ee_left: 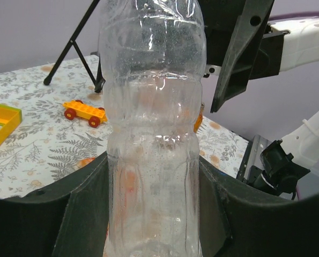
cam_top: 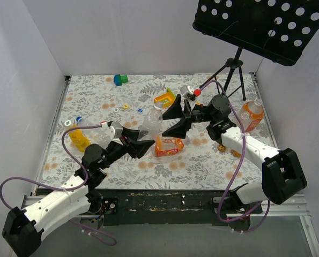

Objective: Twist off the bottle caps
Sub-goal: Place the plastic bottle at the center of the board.

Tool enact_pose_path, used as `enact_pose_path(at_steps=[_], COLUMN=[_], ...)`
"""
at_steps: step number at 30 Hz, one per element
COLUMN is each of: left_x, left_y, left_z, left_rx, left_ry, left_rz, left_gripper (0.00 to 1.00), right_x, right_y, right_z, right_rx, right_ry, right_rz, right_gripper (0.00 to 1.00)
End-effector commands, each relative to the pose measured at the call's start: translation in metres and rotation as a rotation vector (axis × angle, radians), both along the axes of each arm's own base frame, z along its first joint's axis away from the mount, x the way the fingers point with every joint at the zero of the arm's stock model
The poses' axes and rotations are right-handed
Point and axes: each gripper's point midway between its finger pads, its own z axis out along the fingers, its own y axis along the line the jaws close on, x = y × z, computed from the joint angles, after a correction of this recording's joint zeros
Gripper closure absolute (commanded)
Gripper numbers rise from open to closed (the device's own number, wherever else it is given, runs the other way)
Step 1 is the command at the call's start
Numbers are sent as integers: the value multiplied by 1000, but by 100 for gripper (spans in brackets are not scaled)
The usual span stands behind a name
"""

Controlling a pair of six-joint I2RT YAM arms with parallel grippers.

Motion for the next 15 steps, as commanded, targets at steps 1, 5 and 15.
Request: enact_pose_path(at_steps=[1,5,15], left_x=[-7,-6,2], left_y=[-9,-13,-13], left_z=[10,3,4], left_rx=[-37,-25,-55], left_ry=[-31,-15,-14], left_rz=[-50,-57,-23], left_gripper=[100,100,100], right_x=[4,-1,-25], right_y=[0,4,30], right_z=[23,24,11], right_rx=[61,58,22], right_ry=[37,55,132], right_rz=[-55,-29,62], right_gripper=[12,12,16])
